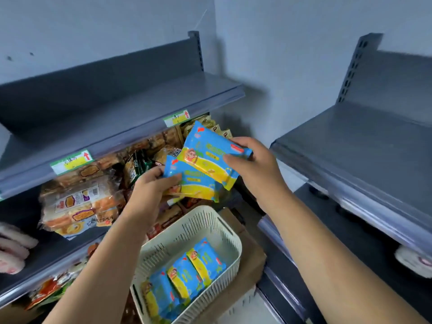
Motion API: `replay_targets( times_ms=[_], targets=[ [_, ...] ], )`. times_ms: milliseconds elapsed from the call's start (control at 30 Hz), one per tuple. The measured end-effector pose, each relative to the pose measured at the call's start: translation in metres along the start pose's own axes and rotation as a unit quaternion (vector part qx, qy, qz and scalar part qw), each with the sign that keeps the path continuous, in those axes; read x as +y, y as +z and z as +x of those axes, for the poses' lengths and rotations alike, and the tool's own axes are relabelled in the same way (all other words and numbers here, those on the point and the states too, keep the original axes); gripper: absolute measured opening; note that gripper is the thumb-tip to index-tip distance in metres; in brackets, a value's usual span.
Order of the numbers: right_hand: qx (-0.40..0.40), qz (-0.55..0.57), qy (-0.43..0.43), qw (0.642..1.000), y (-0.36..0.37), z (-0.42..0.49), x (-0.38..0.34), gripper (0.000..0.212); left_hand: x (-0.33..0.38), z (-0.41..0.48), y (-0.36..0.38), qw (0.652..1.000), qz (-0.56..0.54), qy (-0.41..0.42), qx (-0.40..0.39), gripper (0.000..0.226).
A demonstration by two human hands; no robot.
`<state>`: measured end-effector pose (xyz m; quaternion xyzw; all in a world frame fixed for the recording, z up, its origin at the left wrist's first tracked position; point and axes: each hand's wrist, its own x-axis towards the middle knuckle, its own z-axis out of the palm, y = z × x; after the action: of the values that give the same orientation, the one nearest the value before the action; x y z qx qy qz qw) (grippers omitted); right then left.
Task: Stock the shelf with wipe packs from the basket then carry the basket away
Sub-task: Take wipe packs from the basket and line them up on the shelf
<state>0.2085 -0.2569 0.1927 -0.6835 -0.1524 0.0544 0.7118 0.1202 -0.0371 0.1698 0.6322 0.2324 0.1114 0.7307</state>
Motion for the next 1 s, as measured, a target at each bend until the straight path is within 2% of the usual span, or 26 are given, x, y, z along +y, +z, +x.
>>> replay_targets(
  times_ms=[100,200,300,400,567,633,700,800,1000],
  targets=[
    [0.030,-0.011,-0.046,0.998,-0.035,-0.003,-0.051,0.028,0.041,-0.016,0.050,0.997,-0.018,0.065,-0.023,0.028],
    [0.070,-0.043,-0.081,0.993,-0.080,-0.014,-0.097,0.025,0.075,-0.042,0.109,0.990,-0.017,0.118,-0.073,0.019],
    [0.086,-0.101,-0.117,0.984,-0.137,-0.034,-0.145,0.025,0.100,-0.070,0.172,0.980,0.007,0.147,-0.131,0.013],
    [0.080,-0.164,-0.145,0.972,-0.204,-0.058,-0.191,0.023,0.117,-0.094,0.231,0.970,0.018,0.167,-0.177,0.017],
    [0.138,-0.201,-0.147,0.958,-0.324,-0.114,-0.237,0.023,0.121,-0.138,0.332,0.961,-0.002,0.140,-0.239,0.016],
    [0.174,-0.208,-0.145,0.952,-0.368,-0.140,-0.246,0.024,0.118,-0.156,0.368,0.951,-0.001,0.131,-0.280,0.028],
    [0.206,-0.205,-0.137,0.947,-0.402,-0.167,-0.250,0.026,0.114,-0.171,0.397,0.937,0.011,0.128,-0.326,0.040],
    [0.261,-0.209,-0.114,0.935,-0.450,-0.213,-0.250,0.026,0.100,-0.199,0.446,0.909,0.025,0.103,-0.402,0.039],
    [0.364,-0.197,-0.095,0.905,-0.517,-0.283,-0.258,0.025,0.072,-0.251,0.532,0.864,0.034,0.062,-0.499,0.057]
  ],
)
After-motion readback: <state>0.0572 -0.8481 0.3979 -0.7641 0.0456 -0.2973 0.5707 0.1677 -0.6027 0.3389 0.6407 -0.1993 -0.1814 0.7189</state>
